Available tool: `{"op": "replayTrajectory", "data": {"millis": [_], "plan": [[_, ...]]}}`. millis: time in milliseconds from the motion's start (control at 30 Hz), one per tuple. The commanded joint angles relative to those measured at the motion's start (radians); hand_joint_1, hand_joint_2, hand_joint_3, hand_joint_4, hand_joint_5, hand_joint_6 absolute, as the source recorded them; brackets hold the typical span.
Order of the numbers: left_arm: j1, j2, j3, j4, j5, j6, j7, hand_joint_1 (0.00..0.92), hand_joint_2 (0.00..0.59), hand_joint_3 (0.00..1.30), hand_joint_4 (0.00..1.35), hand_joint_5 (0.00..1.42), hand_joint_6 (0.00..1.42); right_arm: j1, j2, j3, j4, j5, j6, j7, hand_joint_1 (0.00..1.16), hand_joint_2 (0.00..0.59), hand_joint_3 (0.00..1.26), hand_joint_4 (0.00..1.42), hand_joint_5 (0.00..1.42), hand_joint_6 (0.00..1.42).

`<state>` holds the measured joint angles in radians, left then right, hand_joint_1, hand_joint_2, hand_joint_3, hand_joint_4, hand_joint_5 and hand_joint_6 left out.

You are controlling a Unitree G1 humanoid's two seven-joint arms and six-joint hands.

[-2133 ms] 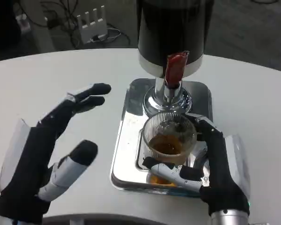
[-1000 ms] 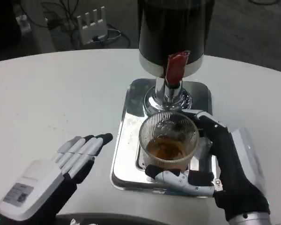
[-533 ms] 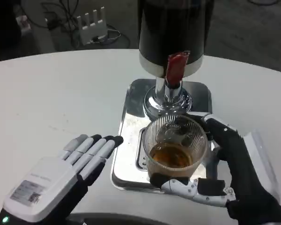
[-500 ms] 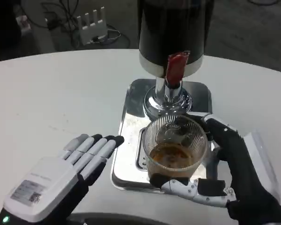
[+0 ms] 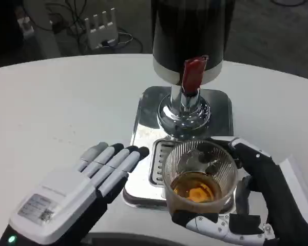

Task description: Grasp the cup under the faucet to collect the drink, then remove the cup.

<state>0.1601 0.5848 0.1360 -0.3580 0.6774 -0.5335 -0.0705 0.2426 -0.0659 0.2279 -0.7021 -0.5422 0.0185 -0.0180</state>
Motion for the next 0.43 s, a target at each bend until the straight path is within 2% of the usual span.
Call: {"op": "replayTrajectory", "data": {"millis": [33, 433], "plan": [[0.019, 0.001, -0.013, -0.033, 0.003, 0.016, -0.022, 0.047, 0.057, 0.0, 0.0, 0.0, 0.0, 0.03, -0.005, -0.012, -0.061, 0.021, -0.015, 0.014, 0.92, 0.111, 0.85, 0.95, 1.13, 1.27], [0.031, 0.0, -0.028, -0.066, 0.014, 0.036, -0.026, 0.047, 0.057, 0.0, 0.0, 0.0, 0.0, 0.032, -0.017, -0.044, -0.069, 0.041, -0.014, 0.037, 0.92, 0.112, 0.86, 0.95, 1.15, 1.27]]}}
